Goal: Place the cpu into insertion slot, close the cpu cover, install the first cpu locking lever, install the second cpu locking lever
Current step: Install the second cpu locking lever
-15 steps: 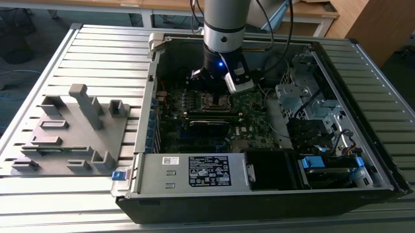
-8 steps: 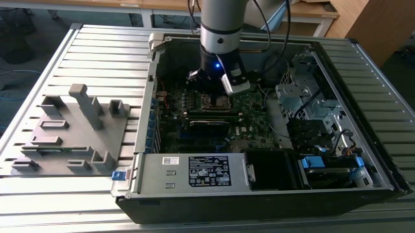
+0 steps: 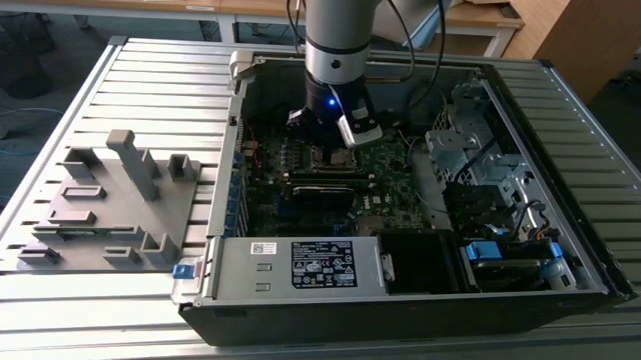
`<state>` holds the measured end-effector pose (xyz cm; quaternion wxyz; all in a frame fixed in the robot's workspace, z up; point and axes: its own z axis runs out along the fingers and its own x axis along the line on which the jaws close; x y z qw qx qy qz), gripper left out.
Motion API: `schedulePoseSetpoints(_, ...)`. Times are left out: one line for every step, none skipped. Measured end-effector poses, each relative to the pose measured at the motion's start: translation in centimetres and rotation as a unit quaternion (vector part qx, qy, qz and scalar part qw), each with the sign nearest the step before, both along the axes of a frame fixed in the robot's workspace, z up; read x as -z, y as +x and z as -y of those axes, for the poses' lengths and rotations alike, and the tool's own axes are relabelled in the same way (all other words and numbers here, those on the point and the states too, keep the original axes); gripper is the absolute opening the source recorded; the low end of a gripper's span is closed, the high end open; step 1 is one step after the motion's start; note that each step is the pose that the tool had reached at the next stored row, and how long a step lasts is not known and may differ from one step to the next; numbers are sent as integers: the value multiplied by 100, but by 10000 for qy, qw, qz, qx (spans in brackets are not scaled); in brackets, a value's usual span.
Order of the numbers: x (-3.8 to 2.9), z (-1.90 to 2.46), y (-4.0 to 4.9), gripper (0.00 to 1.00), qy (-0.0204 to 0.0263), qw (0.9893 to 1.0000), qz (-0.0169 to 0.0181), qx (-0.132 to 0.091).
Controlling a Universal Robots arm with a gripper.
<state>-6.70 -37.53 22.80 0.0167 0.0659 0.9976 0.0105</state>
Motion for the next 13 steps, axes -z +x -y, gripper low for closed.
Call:
schedulePoseSetpoints(7,0,-2,10,0,10000,0,0)
schedulePoseSetpoints(15,1,-4,10,0,10000,0,0)
schedulePoseSetpoints(20,1,-8,10,0,10000,0,0)
schedulePoseSetpoints(22,2,-10,10,-1,10000,-1,0)
schedulePoseSetpoints(22,2,-11,10,-2,10000,-1,0)
schedulePoseSetpoints(24,4,-11,10,0,10000,0,0)
schedulePoseSetpoints(24,8,-11,10,0,10000,0,0)
schedulePoseSetpoints(24,14,-11,10,1,10000,0,0)
schedulePoseSetpoints(24,20,-11,10,0,10000,0,0)
schedulePoseSetpoints(25,27,-11,10,0,10000,0,0)
schedulePoseSetpoints(24,34,-11,10,0,10000,0,0)
schedulePoseSetpoints(25,40,-11,10,0,10000,0,0)
schedulePoseSetpoints(25,45,-12,10,0,10000,0,0)
